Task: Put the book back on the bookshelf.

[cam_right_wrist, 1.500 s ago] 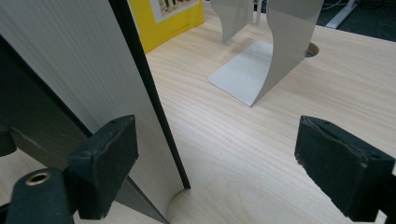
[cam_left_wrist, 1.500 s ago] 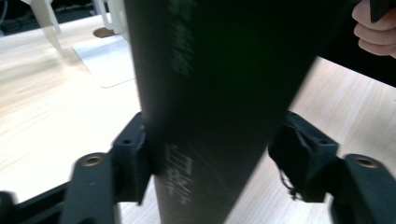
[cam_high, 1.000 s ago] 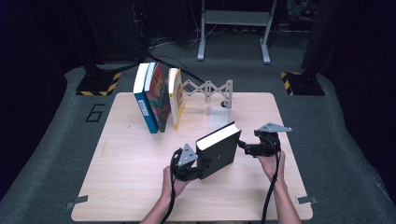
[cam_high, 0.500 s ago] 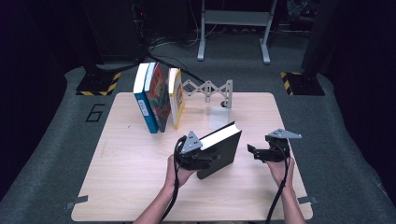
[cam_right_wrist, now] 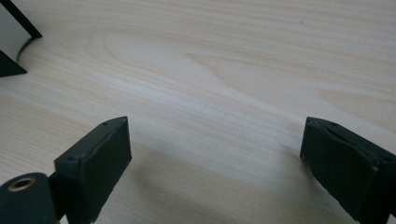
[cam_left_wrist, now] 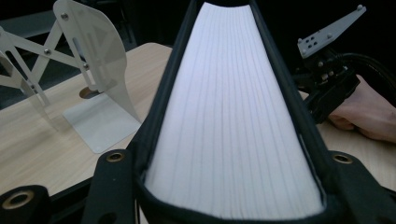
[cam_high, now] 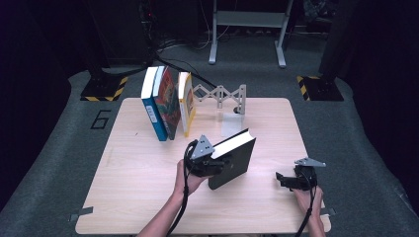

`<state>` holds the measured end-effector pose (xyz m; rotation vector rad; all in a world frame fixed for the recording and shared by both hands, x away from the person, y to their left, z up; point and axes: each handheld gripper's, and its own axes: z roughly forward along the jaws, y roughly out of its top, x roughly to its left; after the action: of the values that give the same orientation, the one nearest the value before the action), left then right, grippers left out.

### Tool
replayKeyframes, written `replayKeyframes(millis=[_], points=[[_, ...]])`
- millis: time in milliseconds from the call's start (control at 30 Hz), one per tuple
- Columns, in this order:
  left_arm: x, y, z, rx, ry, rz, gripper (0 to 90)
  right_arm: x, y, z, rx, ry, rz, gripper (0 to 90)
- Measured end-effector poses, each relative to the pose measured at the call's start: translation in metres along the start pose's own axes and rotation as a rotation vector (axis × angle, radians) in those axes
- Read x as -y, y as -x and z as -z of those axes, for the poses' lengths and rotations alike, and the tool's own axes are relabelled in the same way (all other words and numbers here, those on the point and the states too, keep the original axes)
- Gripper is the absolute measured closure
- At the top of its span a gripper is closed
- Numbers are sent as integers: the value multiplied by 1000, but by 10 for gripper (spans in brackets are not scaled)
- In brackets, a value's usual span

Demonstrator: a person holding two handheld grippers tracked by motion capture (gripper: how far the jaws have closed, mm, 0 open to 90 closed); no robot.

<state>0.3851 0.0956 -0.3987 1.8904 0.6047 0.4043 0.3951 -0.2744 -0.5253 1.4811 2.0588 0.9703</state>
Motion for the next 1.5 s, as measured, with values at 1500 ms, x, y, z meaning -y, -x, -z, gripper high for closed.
replayKeyframes(millis=[1500], points=[[-25, 0, -3, -39, -120, -54, 545, 1, -6, -3, 26, -19, 49, 84]])
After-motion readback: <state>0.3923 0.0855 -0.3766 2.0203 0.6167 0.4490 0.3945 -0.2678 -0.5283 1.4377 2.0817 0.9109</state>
